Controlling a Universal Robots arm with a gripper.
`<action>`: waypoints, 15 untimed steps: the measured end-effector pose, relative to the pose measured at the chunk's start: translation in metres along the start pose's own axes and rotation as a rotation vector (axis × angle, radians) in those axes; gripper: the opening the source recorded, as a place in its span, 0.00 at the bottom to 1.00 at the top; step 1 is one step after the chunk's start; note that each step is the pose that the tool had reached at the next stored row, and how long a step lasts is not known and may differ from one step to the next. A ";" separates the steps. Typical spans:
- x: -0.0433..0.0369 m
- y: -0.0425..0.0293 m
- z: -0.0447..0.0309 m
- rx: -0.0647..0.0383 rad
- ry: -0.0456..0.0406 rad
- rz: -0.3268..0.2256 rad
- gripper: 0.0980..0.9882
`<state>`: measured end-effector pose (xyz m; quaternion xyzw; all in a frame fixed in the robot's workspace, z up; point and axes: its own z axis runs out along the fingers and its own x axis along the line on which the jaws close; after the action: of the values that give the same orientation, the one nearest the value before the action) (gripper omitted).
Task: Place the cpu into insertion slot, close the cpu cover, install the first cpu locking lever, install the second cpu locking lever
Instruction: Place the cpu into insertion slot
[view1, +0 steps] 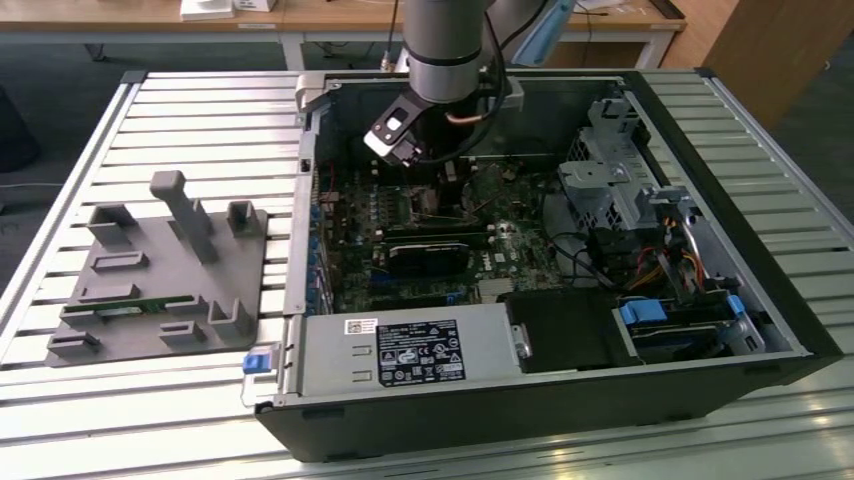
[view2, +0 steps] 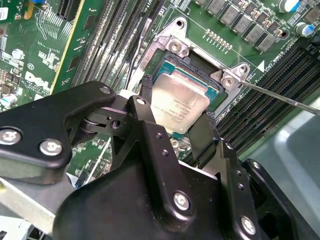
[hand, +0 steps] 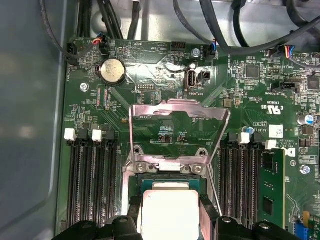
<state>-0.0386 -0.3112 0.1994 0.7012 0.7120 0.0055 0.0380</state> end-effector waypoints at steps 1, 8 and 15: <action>0.0000 0.0000 0.0005 0.000 0.0000 0.000 0.49; 0.0001 -0.0003 0.0033 0.000 -0.0003 0.003 0.49; 0.0002 -0.0002 0.0029 0.000 0.0000 0.003 0.49</action>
<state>-0.0386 -0.3112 0.1964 0.7021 0.7110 0.0056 0.0380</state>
